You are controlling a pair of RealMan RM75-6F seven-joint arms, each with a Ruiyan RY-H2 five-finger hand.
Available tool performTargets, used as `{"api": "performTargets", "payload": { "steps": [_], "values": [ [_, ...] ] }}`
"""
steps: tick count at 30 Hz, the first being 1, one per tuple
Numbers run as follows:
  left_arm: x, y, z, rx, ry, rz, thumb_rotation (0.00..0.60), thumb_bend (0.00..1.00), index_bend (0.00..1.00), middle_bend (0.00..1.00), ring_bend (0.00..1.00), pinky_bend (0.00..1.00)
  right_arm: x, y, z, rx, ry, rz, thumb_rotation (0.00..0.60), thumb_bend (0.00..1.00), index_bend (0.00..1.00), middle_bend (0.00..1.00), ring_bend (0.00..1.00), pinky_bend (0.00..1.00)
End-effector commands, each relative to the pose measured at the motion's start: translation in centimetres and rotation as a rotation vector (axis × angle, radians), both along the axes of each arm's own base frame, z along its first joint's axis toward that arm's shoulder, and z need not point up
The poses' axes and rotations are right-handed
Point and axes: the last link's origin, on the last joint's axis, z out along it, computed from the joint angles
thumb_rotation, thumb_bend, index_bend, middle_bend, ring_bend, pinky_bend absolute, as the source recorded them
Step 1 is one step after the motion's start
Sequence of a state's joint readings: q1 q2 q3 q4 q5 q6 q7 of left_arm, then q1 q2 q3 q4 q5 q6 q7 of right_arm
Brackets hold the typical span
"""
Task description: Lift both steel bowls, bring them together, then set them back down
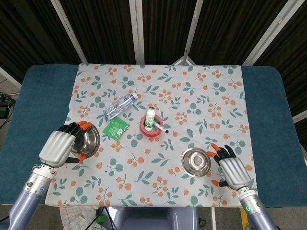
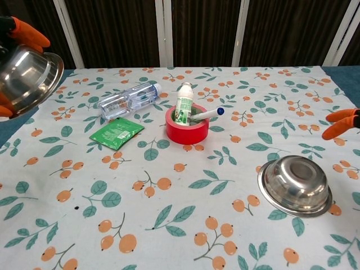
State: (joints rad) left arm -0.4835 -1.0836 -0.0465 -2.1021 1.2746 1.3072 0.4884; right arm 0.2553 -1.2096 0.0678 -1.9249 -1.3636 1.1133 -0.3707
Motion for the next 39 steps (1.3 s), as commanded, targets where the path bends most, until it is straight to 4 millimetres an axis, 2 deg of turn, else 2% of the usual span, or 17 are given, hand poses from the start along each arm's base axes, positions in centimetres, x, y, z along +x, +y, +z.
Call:
{"api": "performTargets", "payload": {
  "steps": [1,9,15,28,39],
  "values": [
    [0.1,0.0,0.0,-0.001,0.000,-0.001,0.600,0.00,0.18,0.18,0.24,0.32,2.1,-1.3,-2.7,0.067,-0.006,-0.005,0.600,0.13,0.24,0.08,0.13,0.00],
    [0.3,0.0,0.1,0.006,0.000,-0.007,0.600,0.00,0.18,0.18,0.24,0.32,2.6,-1.7,-6.4,0.124,0.025,-0.032,0.600,0.13,0.24,0.08,0.13,0.00],
    [0.3,0.0,0.5,0.016,-0.005,-0.010,0.600,0.00,0.18,0.18,0.24,0.32,2.8,-2.0,-7.7,0.129,0.062,-0.032,0.600,0.13,0.24,0.08,0.13,0.00],
    [-0.3,0.2,0.8,0.021,-0.002,0.000,0.600,0.00,0.18,0.18,0.24,0.32,2.6,-3.0,-8.5,0.130,0.091,-0.053,0.600,0.13,0.24,0.08,0.13,0.00],
    [-0.5,0.2,0.8,0.024,0.002,0.005,0.600,0.00,0.18,0.18,0.24,0.32,2.6,-3.6,-7.4,0.129,0.097,-0.052,0.600,0.13,0.25,0.09,0.19,0.00]
  ]
}}
